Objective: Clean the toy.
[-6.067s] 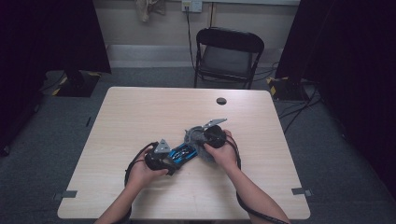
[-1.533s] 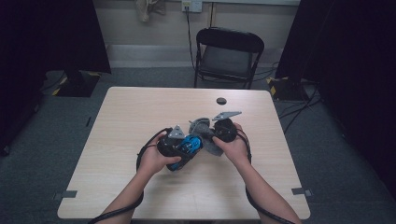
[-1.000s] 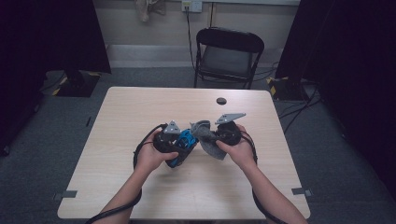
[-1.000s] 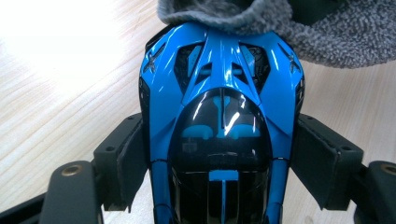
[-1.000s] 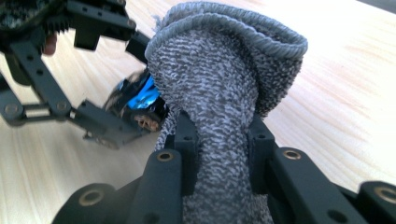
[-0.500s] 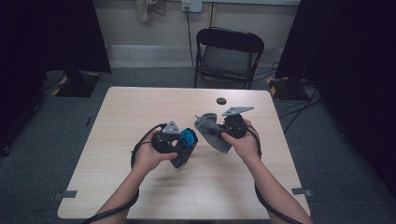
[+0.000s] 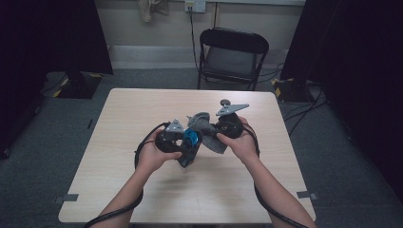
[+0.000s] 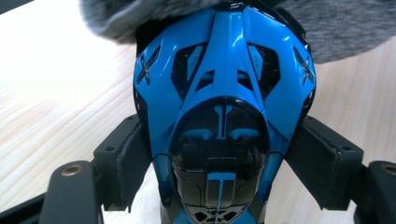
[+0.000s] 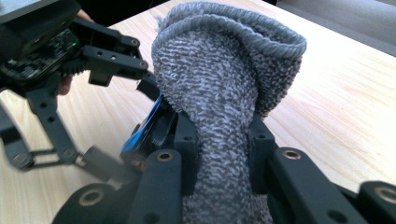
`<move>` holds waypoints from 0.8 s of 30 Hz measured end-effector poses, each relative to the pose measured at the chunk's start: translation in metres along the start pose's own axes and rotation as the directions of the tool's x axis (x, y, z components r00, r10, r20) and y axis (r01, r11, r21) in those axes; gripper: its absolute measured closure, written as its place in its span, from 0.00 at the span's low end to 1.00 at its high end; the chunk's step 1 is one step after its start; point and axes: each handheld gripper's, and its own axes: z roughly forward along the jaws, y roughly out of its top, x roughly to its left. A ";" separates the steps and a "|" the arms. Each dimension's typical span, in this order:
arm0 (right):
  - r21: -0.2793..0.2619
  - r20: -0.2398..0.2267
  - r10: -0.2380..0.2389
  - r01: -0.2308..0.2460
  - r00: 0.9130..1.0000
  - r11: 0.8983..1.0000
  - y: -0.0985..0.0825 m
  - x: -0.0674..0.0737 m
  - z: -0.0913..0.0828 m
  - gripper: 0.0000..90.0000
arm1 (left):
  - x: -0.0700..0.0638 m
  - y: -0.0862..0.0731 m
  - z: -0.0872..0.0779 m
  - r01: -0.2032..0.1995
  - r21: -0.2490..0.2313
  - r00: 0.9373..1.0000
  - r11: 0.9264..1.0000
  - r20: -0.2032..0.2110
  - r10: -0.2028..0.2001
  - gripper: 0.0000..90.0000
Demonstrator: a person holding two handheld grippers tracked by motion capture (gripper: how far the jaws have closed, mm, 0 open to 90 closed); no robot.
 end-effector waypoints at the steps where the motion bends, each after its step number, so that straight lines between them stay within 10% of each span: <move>1: -0.002 -0.004 0.001 -0.001 1.000 1.000 -0.001 0.000 -0.001 0.81 | 0.001 0.000 0.000 0.006 0.000 1.000 1.000 -0.003 -0.006 0.27; 13: 0.003 -0.038 -0.014 0.014 0.999 1.000 -0.010 0.007 -0.011 0.81 | 0.009 0.006 -0.004 0.015 0.004 0.998 1.000 -0.058 -0.015 0.27; 24: -0.027 0.025 0.033 -0.033 0.999 0.999 0.007 -0.013 -0.018 0.81 | -0.007 0.010 -0.006 -0.005 -0.026 1.000 1.000 0.026 0.006 0.27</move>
